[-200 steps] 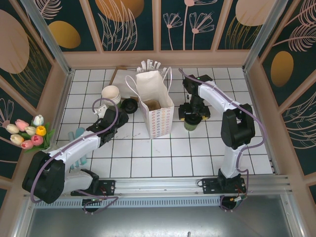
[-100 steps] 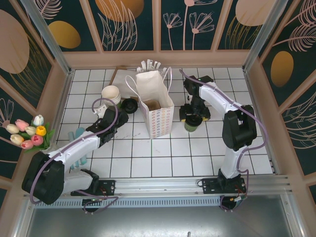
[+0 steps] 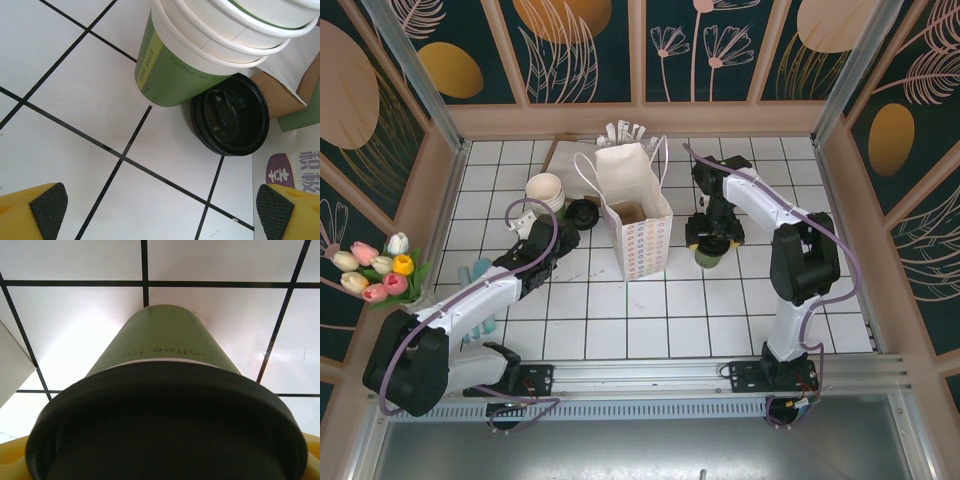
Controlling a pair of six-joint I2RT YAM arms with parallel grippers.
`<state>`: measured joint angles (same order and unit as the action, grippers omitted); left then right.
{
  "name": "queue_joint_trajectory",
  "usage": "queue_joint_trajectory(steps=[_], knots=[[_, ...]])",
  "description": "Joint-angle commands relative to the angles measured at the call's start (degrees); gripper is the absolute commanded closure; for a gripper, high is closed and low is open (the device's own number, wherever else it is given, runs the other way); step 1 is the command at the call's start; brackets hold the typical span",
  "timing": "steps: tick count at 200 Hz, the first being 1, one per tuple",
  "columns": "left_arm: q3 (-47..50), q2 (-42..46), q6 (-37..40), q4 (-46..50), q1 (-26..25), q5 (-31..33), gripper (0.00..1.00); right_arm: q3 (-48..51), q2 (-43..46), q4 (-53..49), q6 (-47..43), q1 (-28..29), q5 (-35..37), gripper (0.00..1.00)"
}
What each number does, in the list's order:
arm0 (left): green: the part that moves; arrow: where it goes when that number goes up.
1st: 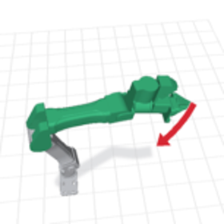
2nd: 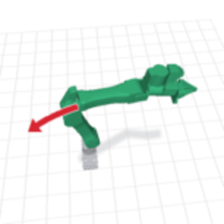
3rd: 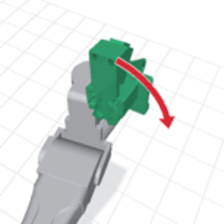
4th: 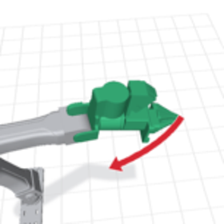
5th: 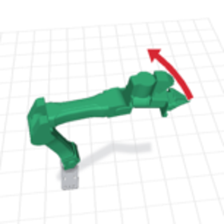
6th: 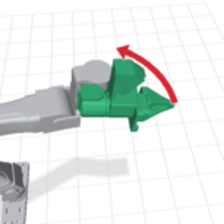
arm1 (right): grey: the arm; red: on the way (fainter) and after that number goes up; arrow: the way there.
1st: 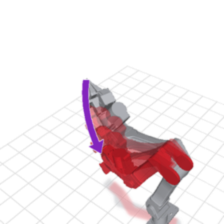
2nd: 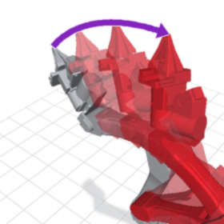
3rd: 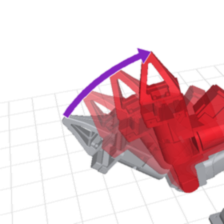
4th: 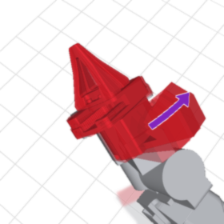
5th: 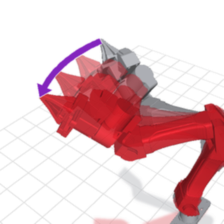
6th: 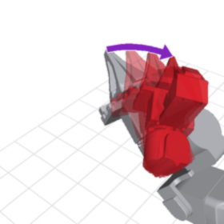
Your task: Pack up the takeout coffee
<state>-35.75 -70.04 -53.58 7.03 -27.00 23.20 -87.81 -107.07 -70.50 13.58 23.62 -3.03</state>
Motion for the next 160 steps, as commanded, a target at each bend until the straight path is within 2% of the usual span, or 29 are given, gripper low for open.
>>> queue_joint_trajectory(steps=[1,48,83,114,160], knots=[[-0.3,1.3,0.6,-1.1,0.3,0.9,0.01,-2.0,2.5,-2.4,-0.3,-0.1,0.0,0.3],[-5.0,3.1,2.9,-1.4,0.5,0.5,0.02,-6.0,4.9,-4.7,1.0,0.6,1.5,0.32],[-12.4,0.3,2.8,2.5,2.2,-0.2,0.01,-8.5,6.8,-7.0,1.9,1.9,1.8,0.32],[-19.6,-6.9,5.6,1.1,5.4,-1.6,0.02,-10.8,8.7,-7.9,3.2,2.8,2.2,0.33],[-37.7,-23.2,9.4,-0.2,7.3,-5.2,0.02,-11.5,12.9,-8.2,5.7,4.2,2.9,0.35]])
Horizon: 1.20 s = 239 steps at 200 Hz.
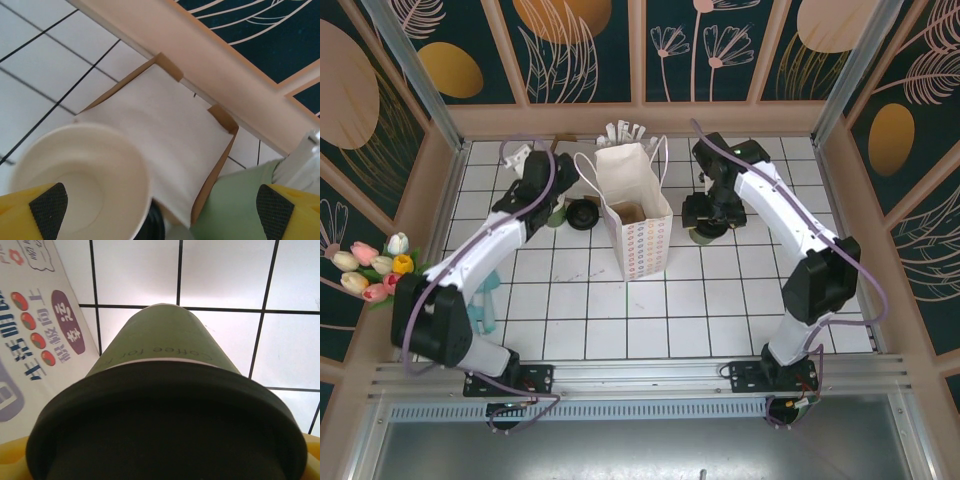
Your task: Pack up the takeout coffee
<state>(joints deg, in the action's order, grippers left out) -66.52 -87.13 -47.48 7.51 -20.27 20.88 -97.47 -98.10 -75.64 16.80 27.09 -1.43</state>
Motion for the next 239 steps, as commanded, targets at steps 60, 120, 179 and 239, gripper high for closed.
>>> queue_joint_trajectory(steps=[60,120,179,239], knots=[[-19.6,-20.7,5.8,-0.7,0.8,-11.5,0.01,-4.7,9.0,-3.1,4.8,1.1,0.6,0.37],[-15.3,-21.1,2.8,-2.5,0.8,-18.4,0.02,-10.7,13.7,-3.1,5.0,2.4,-3.0,0.39],[-13.2,-17.1,3.3,-1.8,0.7,-16.1,0.02,-15.1,16.0,-3.1,3.6,3.4,-5.5,0.4],[-13.9,-14.3,5.4,0.2,0.7,-12.7,0.02,-17.3,14.9,-3.1,2.5,3.9,-4.9,0.4]])
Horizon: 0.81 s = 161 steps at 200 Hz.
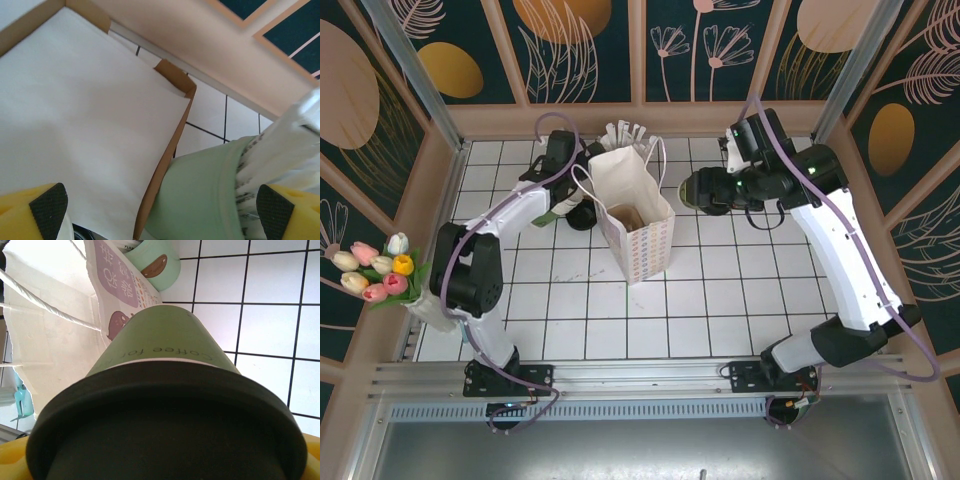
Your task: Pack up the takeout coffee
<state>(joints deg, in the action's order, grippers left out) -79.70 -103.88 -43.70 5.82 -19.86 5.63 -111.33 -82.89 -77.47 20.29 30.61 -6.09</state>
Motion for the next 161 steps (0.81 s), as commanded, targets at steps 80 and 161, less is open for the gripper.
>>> queue_joint_trajectory(steps=[80,161], knots=[[-2.5,7.4,4.7,8.1,0.4,5.5,0.01,-11.3,-0.6,-1.2,-1.6,3.2,-2.2,0.41],[4.4,11.6,4.7,15.8,0.8,14.1,0.01,-19.6,-8.2,3.3,-4.5,13.5,-2.8,0.41]])
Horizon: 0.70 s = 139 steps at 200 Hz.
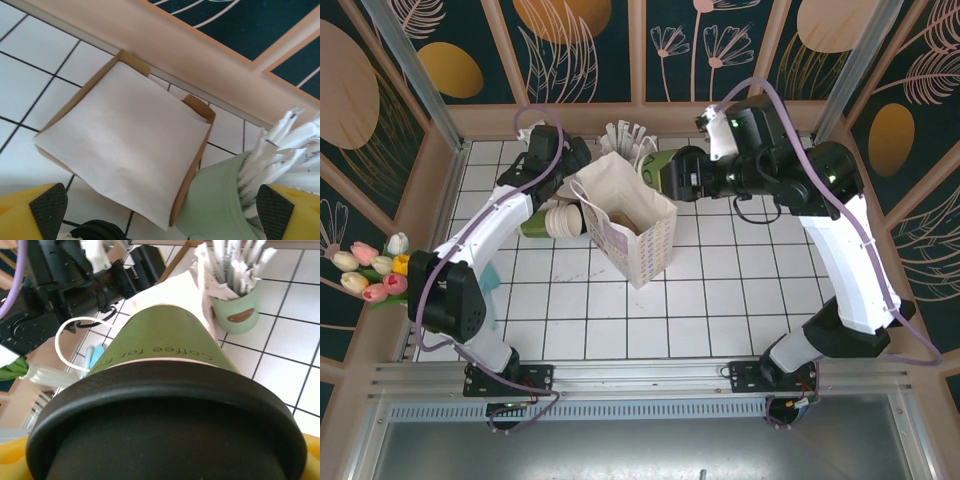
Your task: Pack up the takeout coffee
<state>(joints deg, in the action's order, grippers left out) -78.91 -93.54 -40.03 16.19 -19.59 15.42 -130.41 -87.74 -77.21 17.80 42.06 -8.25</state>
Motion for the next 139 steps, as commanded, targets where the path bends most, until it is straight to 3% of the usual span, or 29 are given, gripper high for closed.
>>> queue_joint_trajectory(steps=[1,26,80,139], knots=[[3.8,1.3,1.0,5.4,0.5,4.4,0.01,-0.5,-3.5,3.1,-2.0,2.1,-0.7,0.41],[8.0,2.9,1.1,4.1,0.7,4.0,0.01,-0.3,-8.7,4.3,-3.0,3.6,-0.8,0.41],[13.0,4.7,0.9,4.5,0.8,2.9,0.02,-4.8,-20.5,-1.3,-2.2,4.1,7.0,0.41],[20.7,16.6,-0.1,19.8,1.0,9.1,0.01,-3.2,-21.9,1.0,-2.5,2.6,7.5,0.41]])
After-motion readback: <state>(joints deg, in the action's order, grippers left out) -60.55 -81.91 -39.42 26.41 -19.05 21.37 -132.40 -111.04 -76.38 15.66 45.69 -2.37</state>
